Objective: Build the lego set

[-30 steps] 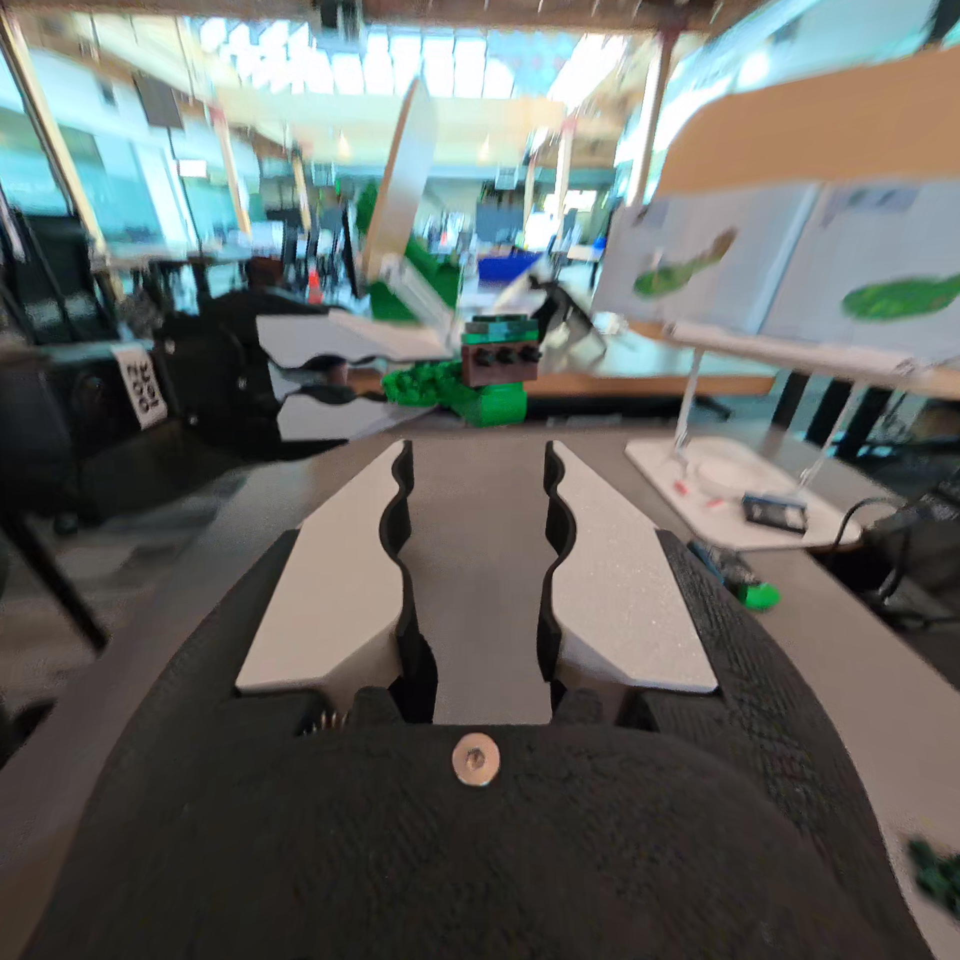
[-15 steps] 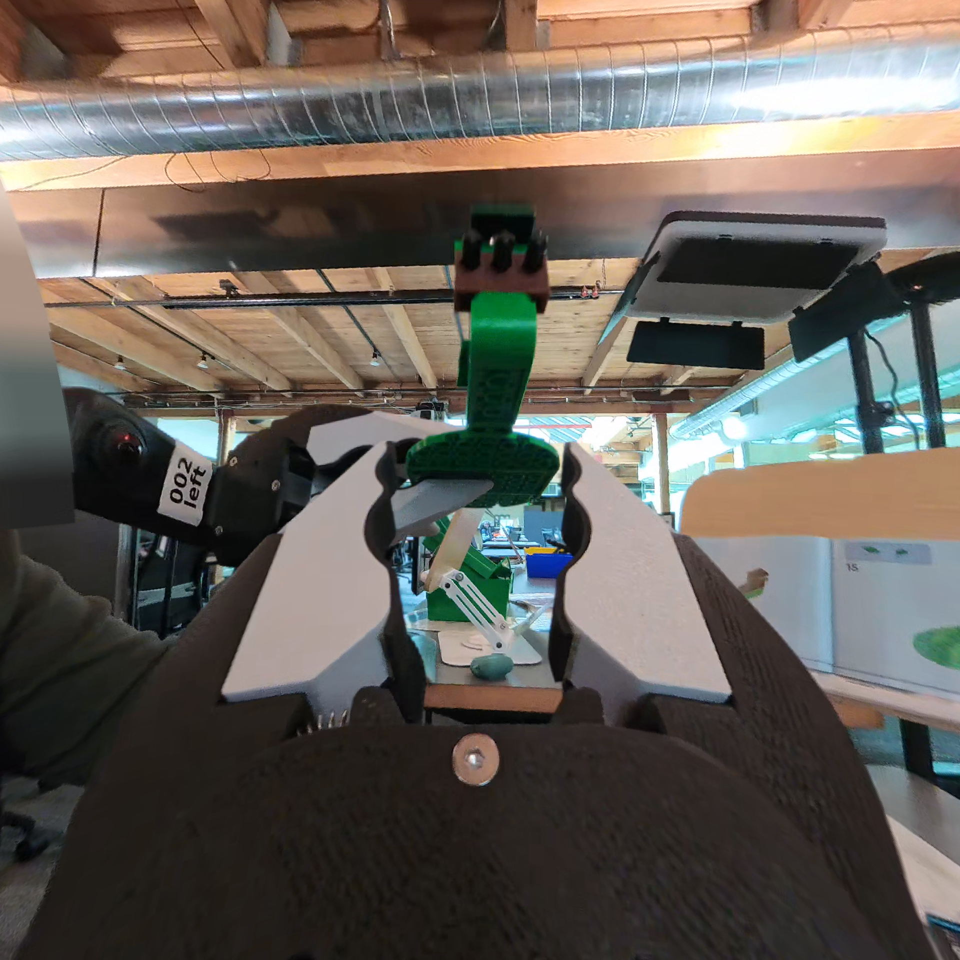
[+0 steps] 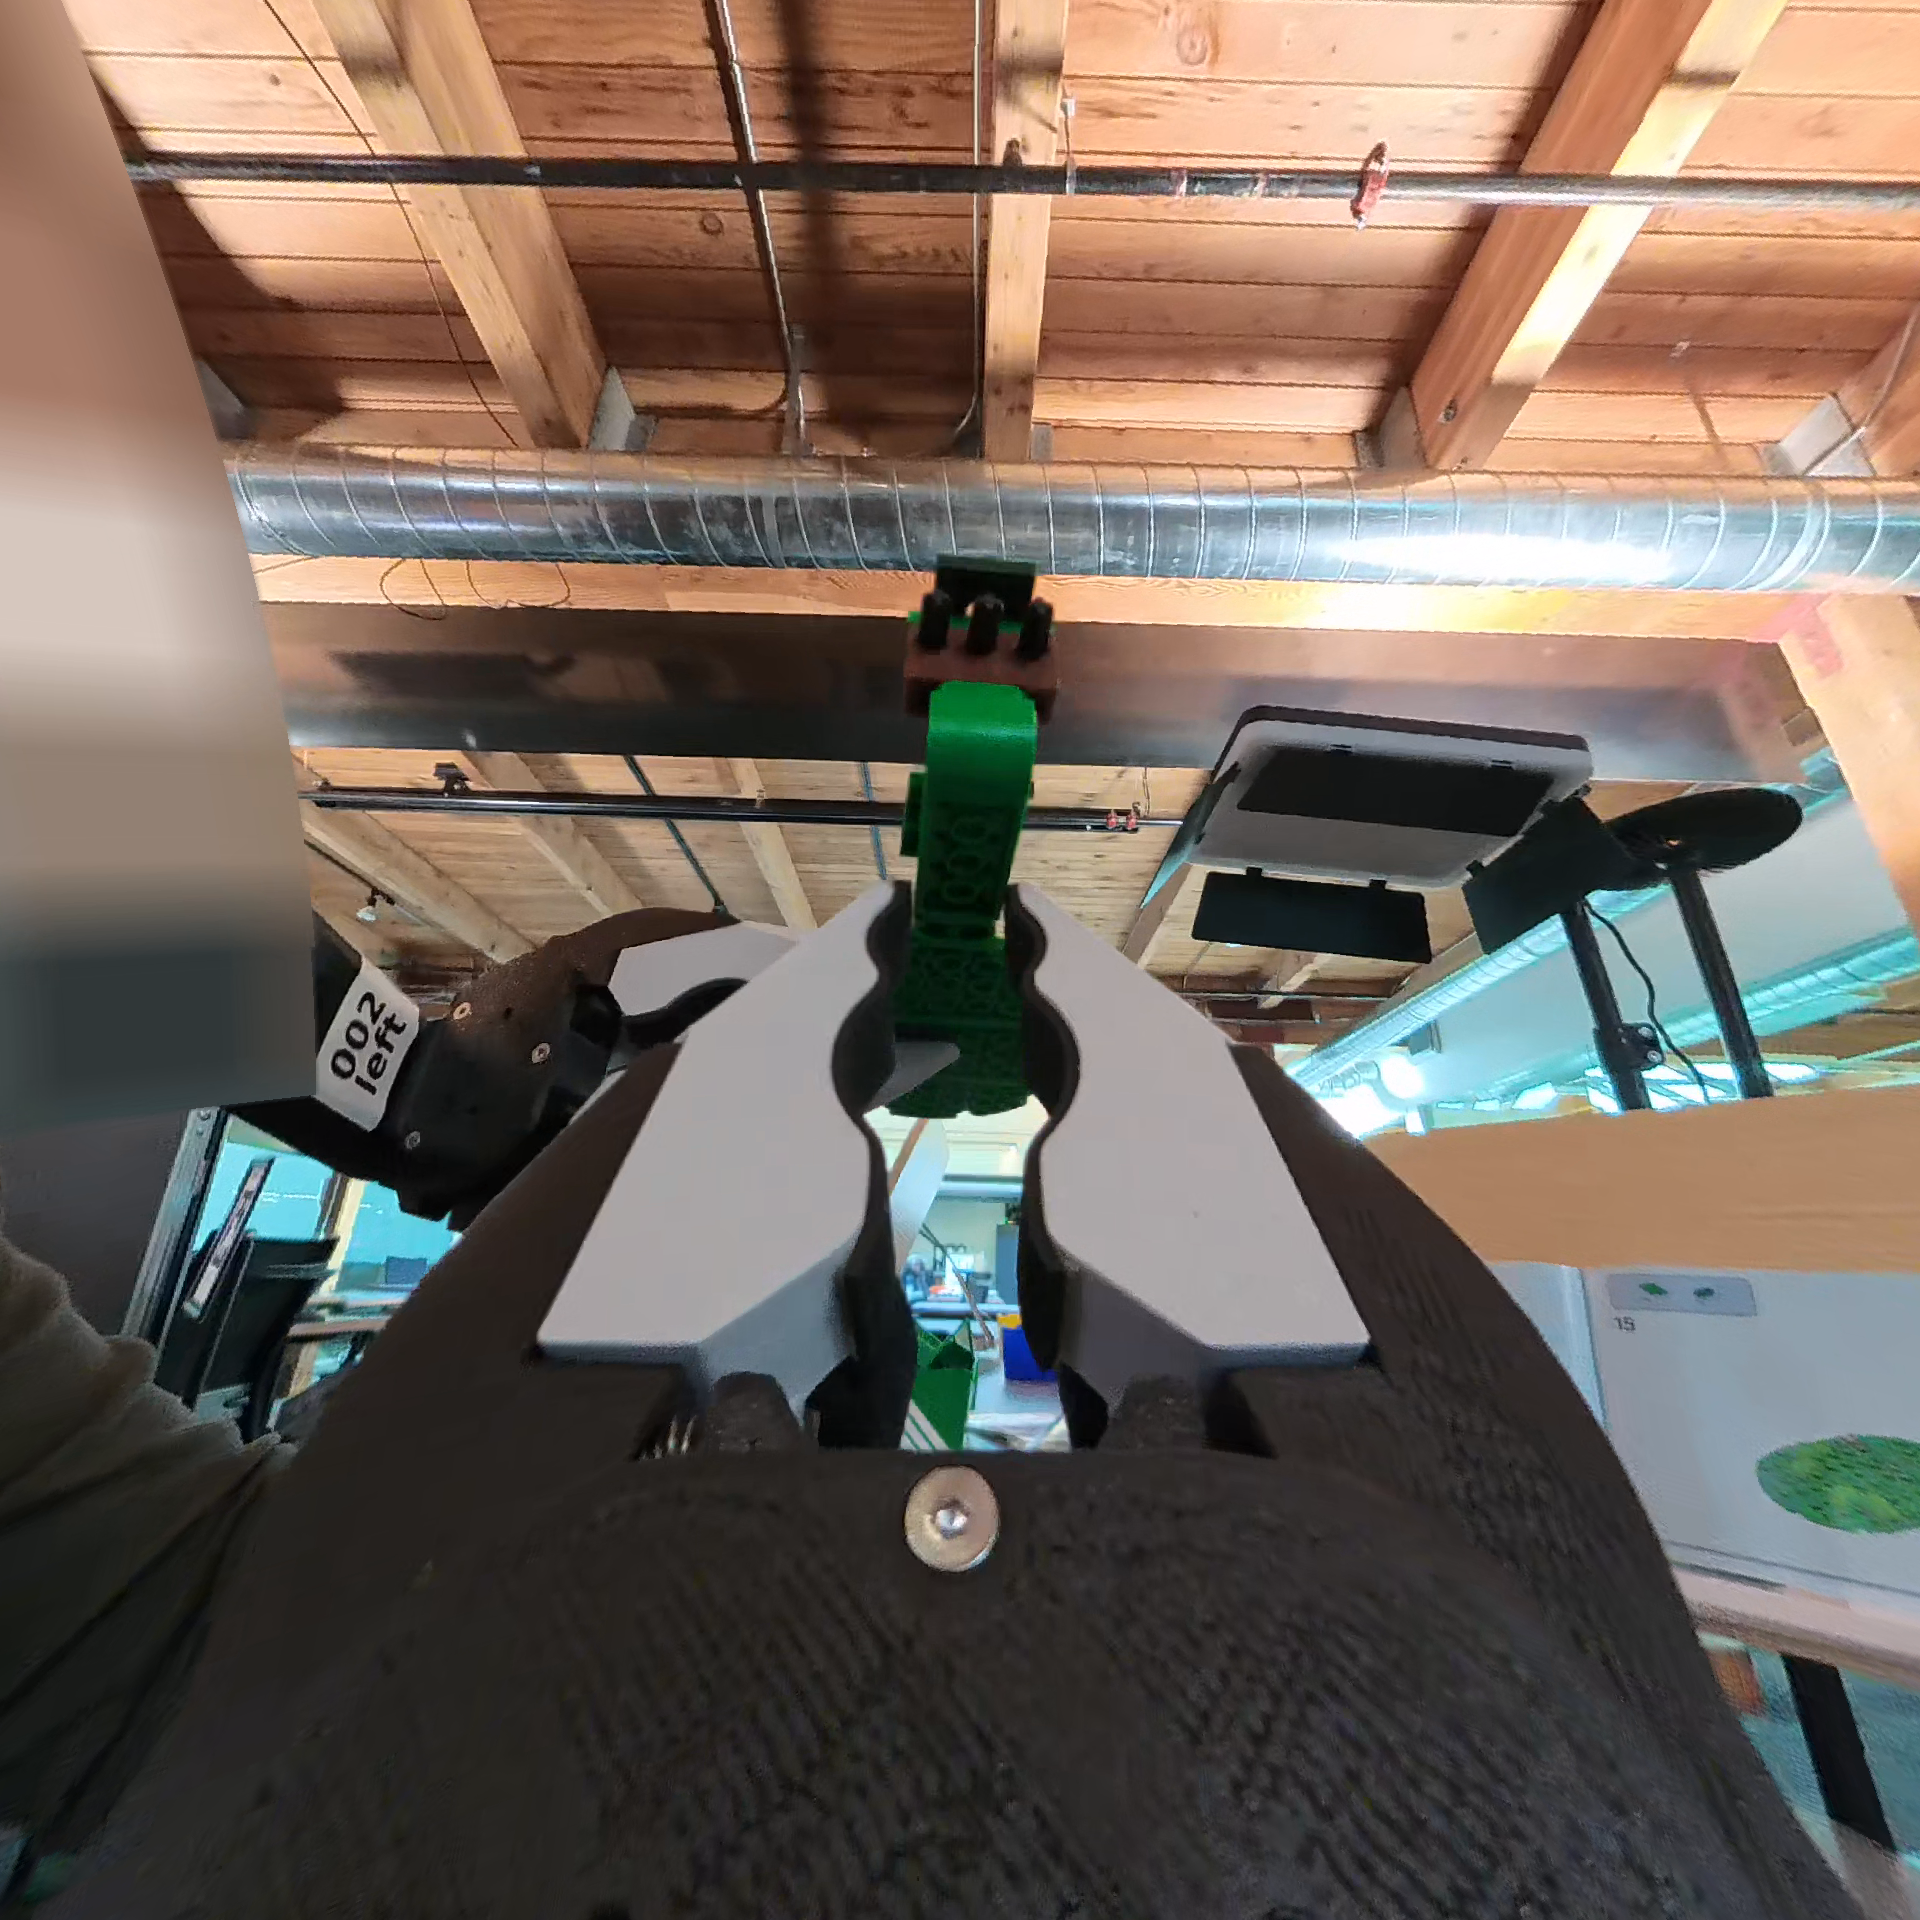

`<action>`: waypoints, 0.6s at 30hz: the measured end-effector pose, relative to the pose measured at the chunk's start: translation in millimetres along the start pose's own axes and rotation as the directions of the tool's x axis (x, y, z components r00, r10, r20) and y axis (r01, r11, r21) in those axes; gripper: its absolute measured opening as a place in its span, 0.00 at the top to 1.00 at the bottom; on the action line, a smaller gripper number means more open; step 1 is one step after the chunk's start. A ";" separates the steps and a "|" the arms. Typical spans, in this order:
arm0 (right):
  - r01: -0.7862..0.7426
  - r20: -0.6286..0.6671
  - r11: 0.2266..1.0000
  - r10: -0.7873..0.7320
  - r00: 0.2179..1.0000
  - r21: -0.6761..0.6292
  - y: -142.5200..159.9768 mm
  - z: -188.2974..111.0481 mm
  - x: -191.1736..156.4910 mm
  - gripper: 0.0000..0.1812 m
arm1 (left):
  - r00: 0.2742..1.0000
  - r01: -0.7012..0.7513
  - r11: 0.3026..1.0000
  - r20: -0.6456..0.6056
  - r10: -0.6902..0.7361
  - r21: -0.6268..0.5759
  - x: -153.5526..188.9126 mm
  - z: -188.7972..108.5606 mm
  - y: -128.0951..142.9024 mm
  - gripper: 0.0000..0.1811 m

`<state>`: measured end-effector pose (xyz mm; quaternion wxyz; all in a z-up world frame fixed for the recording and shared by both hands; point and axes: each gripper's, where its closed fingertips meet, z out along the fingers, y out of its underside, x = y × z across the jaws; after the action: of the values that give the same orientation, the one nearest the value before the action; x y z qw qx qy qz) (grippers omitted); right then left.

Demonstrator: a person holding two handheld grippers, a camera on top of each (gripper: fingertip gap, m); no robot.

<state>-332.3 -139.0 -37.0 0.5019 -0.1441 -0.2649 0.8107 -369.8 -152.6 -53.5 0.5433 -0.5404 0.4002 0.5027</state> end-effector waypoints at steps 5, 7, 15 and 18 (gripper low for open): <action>-0.016 0.010 1.000 0.016 1.000 0.016 -2.2 -1.3 0.3 0.92 | 1.000 -0.016 1.000 -0.003 0.016 -0.007 0.0 0.4 -2.5 0.93; -0.020 0.012 1.000 0.020 1.000 0.018 -2.8 -1.3 0.1 0.92 | 1.000 -0.020 1.000 -0.003 0.020 -0.008 -0.1 0.4 -3.2 0.93; -0.072 0.007 0.996 0.071 0.997 0.054 -5.6 2.0 -3.9 0.92 | 1.000 -0.030 1.000 0.004 0.030 -0.005 -4.5 -1.9 -4.7 0.93; -0.097 0.033 0.994 0.095 0.995 0.057 -5.7 3.1 -7.0 0.92 | 1.000 -0.021 1.000 -0.004 0.021 0.002 -5.3 -4.2 -6.5 0.93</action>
<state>-326.5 -144.1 -31.4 0.4623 -0.1296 -0.2413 0.8434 -363.9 -156.8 -47.5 0.5376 -0.5366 0.4074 0.5070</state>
